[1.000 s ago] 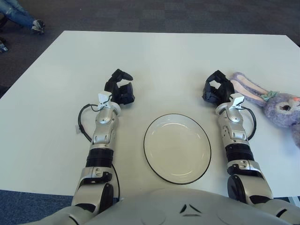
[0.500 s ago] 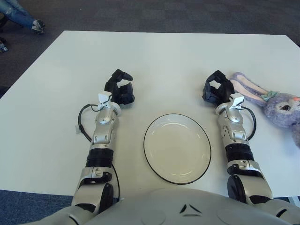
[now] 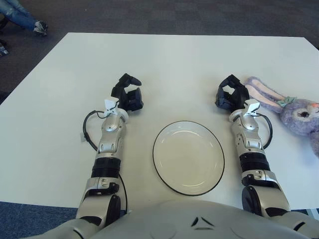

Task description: Put the doll into the plate.

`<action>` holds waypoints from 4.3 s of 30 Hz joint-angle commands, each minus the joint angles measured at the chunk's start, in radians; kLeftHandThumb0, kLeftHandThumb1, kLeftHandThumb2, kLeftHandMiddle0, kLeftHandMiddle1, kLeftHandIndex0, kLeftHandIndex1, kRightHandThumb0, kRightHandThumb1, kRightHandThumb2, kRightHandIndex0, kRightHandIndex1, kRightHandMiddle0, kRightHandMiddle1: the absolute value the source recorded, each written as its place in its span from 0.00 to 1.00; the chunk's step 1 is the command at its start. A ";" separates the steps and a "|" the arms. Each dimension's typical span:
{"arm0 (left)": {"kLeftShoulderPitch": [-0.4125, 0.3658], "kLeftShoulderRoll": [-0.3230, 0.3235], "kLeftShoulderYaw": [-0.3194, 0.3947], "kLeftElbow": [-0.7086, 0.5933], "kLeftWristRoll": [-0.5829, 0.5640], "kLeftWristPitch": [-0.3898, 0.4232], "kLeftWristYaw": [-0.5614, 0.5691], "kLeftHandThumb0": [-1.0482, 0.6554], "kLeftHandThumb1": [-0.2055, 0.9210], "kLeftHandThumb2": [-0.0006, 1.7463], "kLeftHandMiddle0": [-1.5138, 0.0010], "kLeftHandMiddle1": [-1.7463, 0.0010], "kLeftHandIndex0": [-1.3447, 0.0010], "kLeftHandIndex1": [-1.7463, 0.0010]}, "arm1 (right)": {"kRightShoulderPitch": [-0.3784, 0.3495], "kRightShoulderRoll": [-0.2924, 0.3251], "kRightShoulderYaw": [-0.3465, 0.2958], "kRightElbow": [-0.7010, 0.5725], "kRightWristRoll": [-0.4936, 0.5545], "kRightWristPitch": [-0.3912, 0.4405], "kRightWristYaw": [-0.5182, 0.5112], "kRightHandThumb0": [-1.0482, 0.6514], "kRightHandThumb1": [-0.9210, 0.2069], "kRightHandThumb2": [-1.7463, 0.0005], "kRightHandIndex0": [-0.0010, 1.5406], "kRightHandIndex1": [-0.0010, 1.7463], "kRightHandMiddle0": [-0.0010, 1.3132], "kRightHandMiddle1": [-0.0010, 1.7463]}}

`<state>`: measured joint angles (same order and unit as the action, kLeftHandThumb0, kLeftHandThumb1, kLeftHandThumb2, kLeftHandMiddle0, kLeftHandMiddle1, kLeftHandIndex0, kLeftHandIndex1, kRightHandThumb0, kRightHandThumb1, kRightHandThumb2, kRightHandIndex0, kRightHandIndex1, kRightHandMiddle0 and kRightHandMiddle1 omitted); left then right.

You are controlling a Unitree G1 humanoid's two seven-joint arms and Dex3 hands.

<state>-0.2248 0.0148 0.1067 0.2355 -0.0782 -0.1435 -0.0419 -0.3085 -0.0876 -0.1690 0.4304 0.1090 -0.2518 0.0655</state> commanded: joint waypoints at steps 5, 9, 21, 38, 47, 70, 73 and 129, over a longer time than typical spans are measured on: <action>0.025 -0.014 -0.009 0.015 0.005 -0.004 0.009 0.34 0.51 0.72 0.19 0.00 0.58 0.00 | 0.007 -0.021 -0.012 0.073 -0.006 -0.102 0.014 0.34 0.49 0.28 0.83 1.00 0.44 1.00; 0.023 -0.019 -0.011 0.021 0.008 -0.010 0.013 0.35 0.51 0.71 0.19 0.00 0.58 0.00 | 0.002 -0.042 -0.014 0.086 -0.023 -0.160 0.009 0.34 0.49 0.29 0.83 1.00 0.43 1.00; 0.015 -0.023 -0.010 0.043 0.009 -0.026 0.015 0.35 0.52 0.71 0.19 0.00 0.58 0.00 | 0.032 -0.087 -0.017 -0.078 -0.068 -0.123 -0.049 0.35 0.45 0.32 0.71 1.00 0.41 1.00; 0.007 -0.014 -0.010 0.062 0.012 -0.045 0.011 0.35 0.52 0.71 0.18 0.00 0.58 0.00 | 0.076 -0.169 0.027 -0.274 -0.334 -0.054 -0.174 0.37 0.38 0.38 0.59 1.00 0.36 1.00; 0.005 -0.010 -0.010 0.066 0.007 -0.048 0.006 0.35 0.52 0.71 0.18 0.00 0.58 0.00 | 0.104 -0.210 0.050 -0.345 -0.510 -0.014 -0.250 0.37 0.33 0.41 0.42 1.00 0.33 1.00; -0.004 -0.018 -0.003 0.077 -0.011 -0.061 -0.004 0.34 0.50 0.73 0.18 0.00 0.56 0.00 | 0.267 -0.335 0.093 -0.590 -1.027 0.214 -0.400 0.27 0.28 0.56 0.05 0.76 0.04 0.87; -0.003 -0.017 -0.004 0.074 -0.010 -0.058 -0.002 0.34 0.49 0.73 0.19 0.00 0.56 0.00 | 0.290 -0.344 0.083 -0.617 -1.061 0.267 -0.380 0.25 0.31 0.54 0.04 0.70 0.01 0.82; 0.001 -0.006 0.009 0.051 -0.004 -0.042 0.005 0.33 0.47 0.75 0.18 0.00 0.55 0.00 | 0.668 -0.560 -0.282 -1.320 -1.407 0.446 0.684 0.04 0.14 0.76 0.00 0.10 0.00 0.14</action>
<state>-0.2469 0.0068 0.1133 0.2812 -0.0744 -0.1930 -0.0378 0.3514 -0.6319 -0.4128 -0.8485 -1.2863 0.2241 0.7256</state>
